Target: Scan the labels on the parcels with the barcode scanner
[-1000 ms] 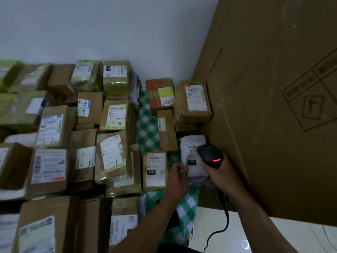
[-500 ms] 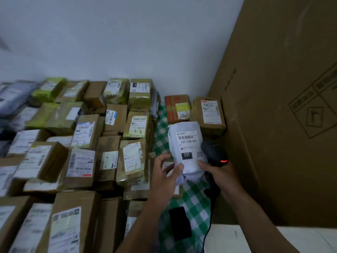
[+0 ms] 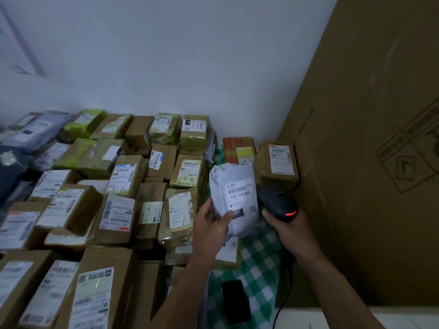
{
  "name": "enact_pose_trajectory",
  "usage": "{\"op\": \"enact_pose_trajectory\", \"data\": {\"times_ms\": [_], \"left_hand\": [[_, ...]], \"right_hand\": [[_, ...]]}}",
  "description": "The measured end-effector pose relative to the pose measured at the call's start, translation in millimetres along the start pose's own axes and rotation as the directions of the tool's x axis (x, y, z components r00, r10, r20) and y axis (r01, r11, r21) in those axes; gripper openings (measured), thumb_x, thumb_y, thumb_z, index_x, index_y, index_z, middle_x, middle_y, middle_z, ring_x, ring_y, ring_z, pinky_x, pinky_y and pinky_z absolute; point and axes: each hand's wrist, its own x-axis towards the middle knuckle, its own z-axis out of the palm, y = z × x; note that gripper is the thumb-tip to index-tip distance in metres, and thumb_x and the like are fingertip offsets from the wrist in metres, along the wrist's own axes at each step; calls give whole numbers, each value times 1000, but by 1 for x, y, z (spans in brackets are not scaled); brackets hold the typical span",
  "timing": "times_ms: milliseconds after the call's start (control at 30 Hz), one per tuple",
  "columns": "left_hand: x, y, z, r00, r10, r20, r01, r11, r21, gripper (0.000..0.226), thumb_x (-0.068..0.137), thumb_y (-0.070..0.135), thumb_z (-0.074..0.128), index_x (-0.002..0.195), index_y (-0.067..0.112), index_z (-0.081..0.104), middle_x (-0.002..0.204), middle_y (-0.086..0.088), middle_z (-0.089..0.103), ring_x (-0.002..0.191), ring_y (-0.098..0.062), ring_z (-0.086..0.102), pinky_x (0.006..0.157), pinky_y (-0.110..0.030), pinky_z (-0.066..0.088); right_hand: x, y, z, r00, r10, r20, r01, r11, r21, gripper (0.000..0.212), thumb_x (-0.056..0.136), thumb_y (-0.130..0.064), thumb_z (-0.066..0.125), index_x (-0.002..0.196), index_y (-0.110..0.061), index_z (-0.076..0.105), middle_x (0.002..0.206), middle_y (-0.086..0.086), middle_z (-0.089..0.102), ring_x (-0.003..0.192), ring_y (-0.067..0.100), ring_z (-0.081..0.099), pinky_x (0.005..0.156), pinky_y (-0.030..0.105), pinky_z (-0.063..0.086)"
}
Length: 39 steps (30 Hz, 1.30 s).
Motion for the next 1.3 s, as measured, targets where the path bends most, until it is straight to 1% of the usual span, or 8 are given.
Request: {"op": "enact_pose_trajectory", "data": {"times_ms": [133, 200, 367, 467, 567, 700, 1167, 1300], "left_hand": [[13, -10, 8, 998, -32, -61, 34, 999, 21, 53, 84, 9, 83, 132, 23, 65, 123, 0, 73, 111, -20, 71, 79, -39, 65], [17, -13, 13, 995, -71, -76, 69, 997, -30, 53, 86, 7, 81, 134, 19, 62, 127, -5, 71, 111, -21, 70, 80, -38, 65], [21, -15, 23, 997, -44, -61, 42, 999, -35, 50, 90, 8, 78, 135, 18, 57, 121, 0, 66, 96, -5, 66, 62, -16, 57], [24, -18, 25, 998, -38, -57, 38, 999, -16, 49, 90, 10, 78, 133, 19, 58, 119, 0, 66, 95, -3, 64, 58, -15, 56], [23, -20, 26, 998, -49, -42, 47, 998, -38, 47, 90, 8, 78, 129, 23, 57, 115, 3, 68, 97, -7, 67, 60, -17, 57], [20, -19, 28, 998, -60, -27, 58, 997, -49, 44, 90, 4, 77, 123, 26, 57, 103, 13, 66, 91, -3, 66, 59, -14, 55], [20, -30, 24, 999, -53, -14, 52, 997, -54, 51, 87, 7, 81, 131, 20, 59, 117, 0, 68, 101, -10, 67, 62, -19, 58], [17, -35, 20, 998, -65, 19, 64, 997, 34, 40, 89, 21, 81, 125, 29, 65, 114, 10, 71, 98, -7, 69, 66, -25, 62]], "right_hand": [[-4, -16, -5, 992, 11, 128, 0, 996, -86, 31, 88, -24, 82, 117, -26, 70, 102, -5, 78, 82, 12, 76, 67, 24, 54], [-4, -23, -6, 984, 34, 174, -16, 994, -104, 39, 88, -24, 83, 123, -27, 66, 106, -4, 78, 80, 20, 78, 70, 34, 61], [-3, -31, -12, 965, 70, 252, -6, 969, -248, 38, 89, -28, 82, 123, -28, 66, 94, -2, 79, 83, 22, 78, 81, 51, 64], [-6, -36, -12, 947, 99, 305, -10, 960, -279, 30, 90, -24, 80, 116, -31, 68, 85, 1, 79, 75, 17, 76, 68, 36, 63], [-6, -39, -11, 953, 96, 286, -12, 959, -283, 25, 92, -22, 79, 112, -32, 68, 78, 4, 76, 68, 21, 73, 70, 42, 64], [-11, -45, -10, 947, 117, 300, -19, 951, -309, 28, 93, -24, 78, 116, -32, 64, 80, 5, 75, 66, 17, 73, 56, 21, 54], [-13, -41, -16, 945, 126, 303, -22, 946, -323, 36, 92, -21, 79, 124, -25, 62, 95, 15, 76, 66, 19, 72, 58, 24, 57], [-11, -33, -23, 966, 118, 232, -58, 966, -251, 52, 90, -20, 81, 133, -25, 53, 119, 0, 68, 71, 12, 74, 53, 18, 52]]}}
